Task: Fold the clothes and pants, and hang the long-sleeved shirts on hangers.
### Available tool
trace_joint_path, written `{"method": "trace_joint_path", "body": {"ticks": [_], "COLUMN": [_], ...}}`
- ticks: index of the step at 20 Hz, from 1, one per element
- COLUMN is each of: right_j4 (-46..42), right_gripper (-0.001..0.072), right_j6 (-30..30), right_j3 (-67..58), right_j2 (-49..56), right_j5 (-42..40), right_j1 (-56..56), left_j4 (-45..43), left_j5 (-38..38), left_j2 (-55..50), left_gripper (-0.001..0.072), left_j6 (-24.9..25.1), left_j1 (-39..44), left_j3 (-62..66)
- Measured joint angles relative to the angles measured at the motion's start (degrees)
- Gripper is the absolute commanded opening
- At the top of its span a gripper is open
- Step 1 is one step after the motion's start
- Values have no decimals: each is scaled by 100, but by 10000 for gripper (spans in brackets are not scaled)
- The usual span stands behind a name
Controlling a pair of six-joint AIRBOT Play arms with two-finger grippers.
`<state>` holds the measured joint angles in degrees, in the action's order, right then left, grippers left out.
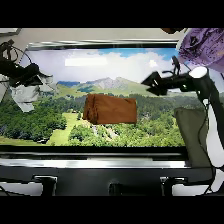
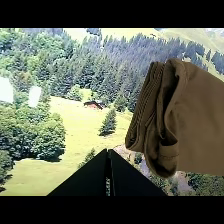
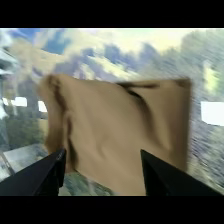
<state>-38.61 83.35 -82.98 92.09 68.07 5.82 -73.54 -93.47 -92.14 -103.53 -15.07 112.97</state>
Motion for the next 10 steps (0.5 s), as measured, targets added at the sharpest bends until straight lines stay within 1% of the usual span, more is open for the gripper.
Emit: {"method": "trace_joint_path", "body": {"ticks": [3, 7, 9, 10], "right_j4": [96, 295, 339, 365], "right_gripper": [536, 521, 438, 354], "right_j6": [-376, -721, -793, -828], "right_j3": [608, 1001, 1069, 1091], "right_j2": [278, 774, 979, 1056], "right_j5": [55, -101, -243, -295], "right_j1": [107, -164, -372, -479], "left_j4": [0, 0, 0, 0], "left_j5": [0, 2, 4, 4], "left_j2": [0, 0, 0, 0], "left_gripper": [15, 14, 14, 14], "left_j6": [0, 7, 17, 22], "left_j1": [0, 0, 0, 0], "left_j3": [0, 0, 0, 0]}}
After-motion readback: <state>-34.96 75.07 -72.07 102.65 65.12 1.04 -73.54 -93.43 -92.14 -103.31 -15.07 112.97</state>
